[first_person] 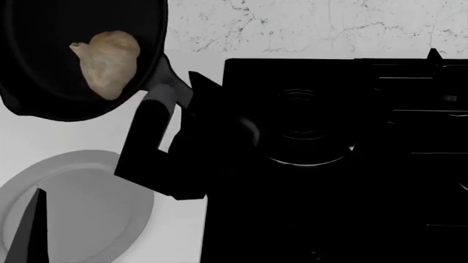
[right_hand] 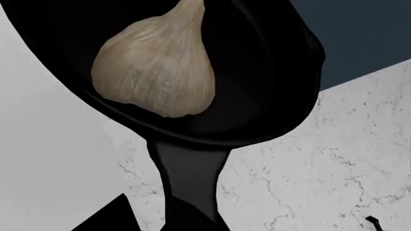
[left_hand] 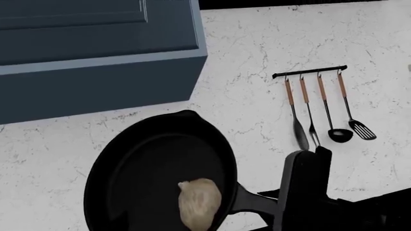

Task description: Pick up the pan and dump the vegetables in it onto the plate. Then return the pan to the stove.

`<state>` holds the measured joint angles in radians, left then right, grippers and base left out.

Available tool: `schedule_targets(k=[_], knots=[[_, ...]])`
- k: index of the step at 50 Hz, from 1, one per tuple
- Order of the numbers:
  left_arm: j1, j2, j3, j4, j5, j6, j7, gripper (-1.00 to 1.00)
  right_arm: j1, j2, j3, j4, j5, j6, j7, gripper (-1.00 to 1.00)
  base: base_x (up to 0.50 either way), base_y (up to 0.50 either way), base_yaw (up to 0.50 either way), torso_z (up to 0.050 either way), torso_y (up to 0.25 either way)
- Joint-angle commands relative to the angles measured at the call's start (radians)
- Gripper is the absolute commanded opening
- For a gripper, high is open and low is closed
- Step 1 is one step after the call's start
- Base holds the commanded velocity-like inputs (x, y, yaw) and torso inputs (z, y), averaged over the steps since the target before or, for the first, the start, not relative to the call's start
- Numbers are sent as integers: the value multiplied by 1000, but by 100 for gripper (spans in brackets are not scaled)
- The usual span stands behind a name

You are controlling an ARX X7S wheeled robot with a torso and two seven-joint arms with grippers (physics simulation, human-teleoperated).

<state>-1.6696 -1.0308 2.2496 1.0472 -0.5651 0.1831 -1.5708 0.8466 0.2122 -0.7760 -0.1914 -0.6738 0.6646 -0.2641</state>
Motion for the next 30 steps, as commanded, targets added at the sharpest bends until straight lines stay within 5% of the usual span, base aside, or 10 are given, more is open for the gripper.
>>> schedule_targets(k=[1,30], knots=[[-24,-2,29,0,19,54,0,100,-1,-15,25,24,-95,-55,102,-100,0,0,0,0,0],[-33,15,45,0,27,69,0,100,-30,23,-53,144,-185,-193,366,-100,0,0,0,0,2]])
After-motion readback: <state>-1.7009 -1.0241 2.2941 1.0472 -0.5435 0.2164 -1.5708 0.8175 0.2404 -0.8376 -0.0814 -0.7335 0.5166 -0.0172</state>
